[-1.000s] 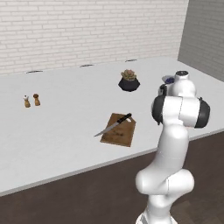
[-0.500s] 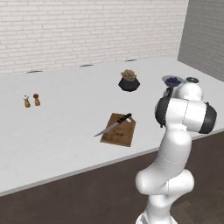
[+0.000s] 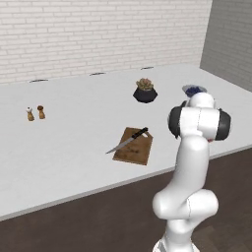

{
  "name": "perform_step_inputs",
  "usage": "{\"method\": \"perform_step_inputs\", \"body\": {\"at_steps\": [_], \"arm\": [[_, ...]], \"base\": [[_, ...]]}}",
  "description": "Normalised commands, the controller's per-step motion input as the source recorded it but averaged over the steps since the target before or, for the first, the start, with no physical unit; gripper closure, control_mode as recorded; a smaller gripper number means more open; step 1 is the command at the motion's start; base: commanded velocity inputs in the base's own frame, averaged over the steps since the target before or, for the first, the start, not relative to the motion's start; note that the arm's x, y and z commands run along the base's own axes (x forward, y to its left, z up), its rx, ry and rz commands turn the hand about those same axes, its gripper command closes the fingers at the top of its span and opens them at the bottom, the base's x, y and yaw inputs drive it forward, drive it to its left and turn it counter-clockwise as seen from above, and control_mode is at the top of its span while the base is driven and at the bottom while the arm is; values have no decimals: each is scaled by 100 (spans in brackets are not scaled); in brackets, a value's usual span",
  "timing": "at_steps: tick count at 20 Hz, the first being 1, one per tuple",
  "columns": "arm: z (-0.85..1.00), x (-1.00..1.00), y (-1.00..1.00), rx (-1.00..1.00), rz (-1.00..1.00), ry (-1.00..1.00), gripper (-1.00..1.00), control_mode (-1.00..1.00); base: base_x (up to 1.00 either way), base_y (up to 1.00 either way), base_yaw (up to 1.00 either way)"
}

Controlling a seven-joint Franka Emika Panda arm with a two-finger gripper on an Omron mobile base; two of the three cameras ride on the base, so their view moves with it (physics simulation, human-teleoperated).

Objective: Pick up the knife from the drawer and place it on the cutting board. Then place the meat from the plate to the cutting board.

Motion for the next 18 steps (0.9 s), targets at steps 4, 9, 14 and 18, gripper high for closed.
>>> {"method": "perform_step_inputs", "body": {"at_steps": [4, 9, 14, 18], "arm": [[-13, 41, -9, 5, 0, 0, -100, -100], [-23, 11, -24, 5, 1, 0, -100, -100], [-41, -5, -14, 2, 4, 0, -100, -100], [-26, -7, 0, 0, 4, 0, 100, -100]], "base": [[0, 0, 0], [0, 0, 0], [0, 0, 0], [0, 0, 0]]}}
